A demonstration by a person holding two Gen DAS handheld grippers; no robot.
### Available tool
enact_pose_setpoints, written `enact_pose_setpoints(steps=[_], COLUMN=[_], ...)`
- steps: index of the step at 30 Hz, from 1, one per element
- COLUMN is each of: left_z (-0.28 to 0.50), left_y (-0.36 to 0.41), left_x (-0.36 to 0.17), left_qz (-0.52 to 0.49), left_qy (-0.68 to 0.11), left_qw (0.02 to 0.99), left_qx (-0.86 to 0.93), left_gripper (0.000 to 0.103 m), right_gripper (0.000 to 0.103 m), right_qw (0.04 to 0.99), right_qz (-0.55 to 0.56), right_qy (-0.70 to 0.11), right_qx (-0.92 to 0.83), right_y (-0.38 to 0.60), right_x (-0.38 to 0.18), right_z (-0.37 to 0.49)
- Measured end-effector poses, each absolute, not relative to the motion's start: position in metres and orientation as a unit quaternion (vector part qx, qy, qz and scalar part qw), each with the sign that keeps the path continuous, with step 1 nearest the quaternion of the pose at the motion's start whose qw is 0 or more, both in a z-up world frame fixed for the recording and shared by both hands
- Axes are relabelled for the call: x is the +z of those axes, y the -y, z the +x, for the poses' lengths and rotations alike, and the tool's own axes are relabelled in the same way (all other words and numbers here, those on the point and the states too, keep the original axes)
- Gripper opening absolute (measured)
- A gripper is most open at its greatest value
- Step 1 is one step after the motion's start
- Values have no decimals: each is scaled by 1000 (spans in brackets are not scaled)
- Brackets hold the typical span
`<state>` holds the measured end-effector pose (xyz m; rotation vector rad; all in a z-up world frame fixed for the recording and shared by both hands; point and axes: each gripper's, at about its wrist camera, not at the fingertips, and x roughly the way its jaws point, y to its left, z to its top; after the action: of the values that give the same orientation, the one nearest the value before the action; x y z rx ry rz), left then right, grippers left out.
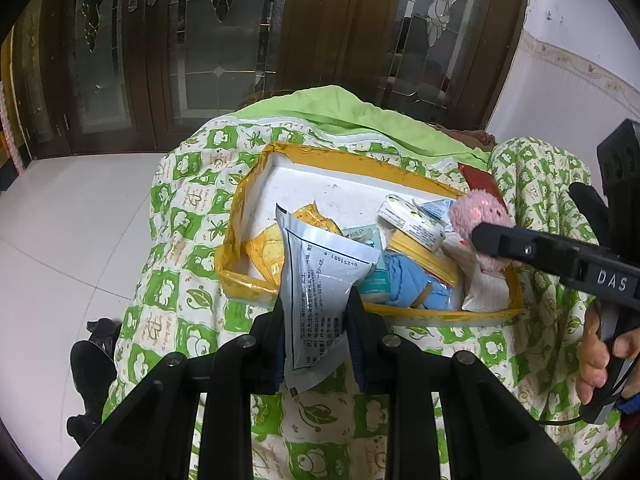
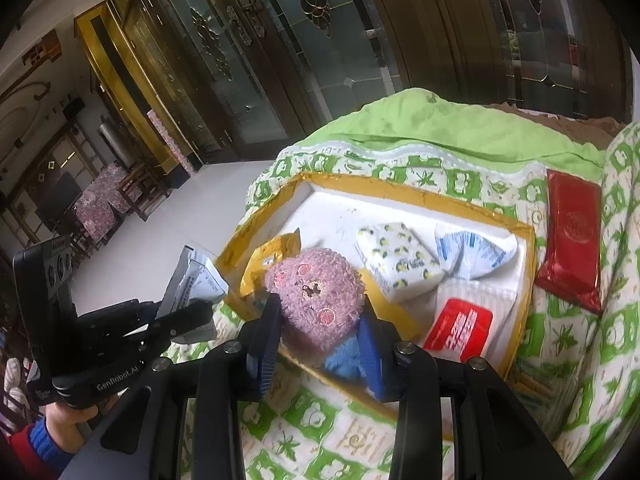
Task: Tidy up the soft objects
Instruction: 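Lower the foil packet into the box with the left tool while the right tool releases the doll inside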
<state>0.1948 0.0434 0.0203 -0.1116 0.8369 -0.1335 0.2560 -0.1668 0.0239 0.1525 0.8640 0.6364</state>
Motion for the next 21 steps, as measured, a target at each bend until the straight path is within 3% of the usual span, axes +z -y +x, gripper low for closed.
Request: enact_pose_setpoints(steps=[21], left_z=[286], left_y=[-52], left_x=[34], left_qz=[-61], left_qy=[-418], left_qw=[904], left_qx=[-65], left_gripper=[25], right_gripper=[39], right_qw=[843], right_qz=[91], right_qy=[-435], right_qx=[302], right_y=[137], right_x=[17], right_z=[339])
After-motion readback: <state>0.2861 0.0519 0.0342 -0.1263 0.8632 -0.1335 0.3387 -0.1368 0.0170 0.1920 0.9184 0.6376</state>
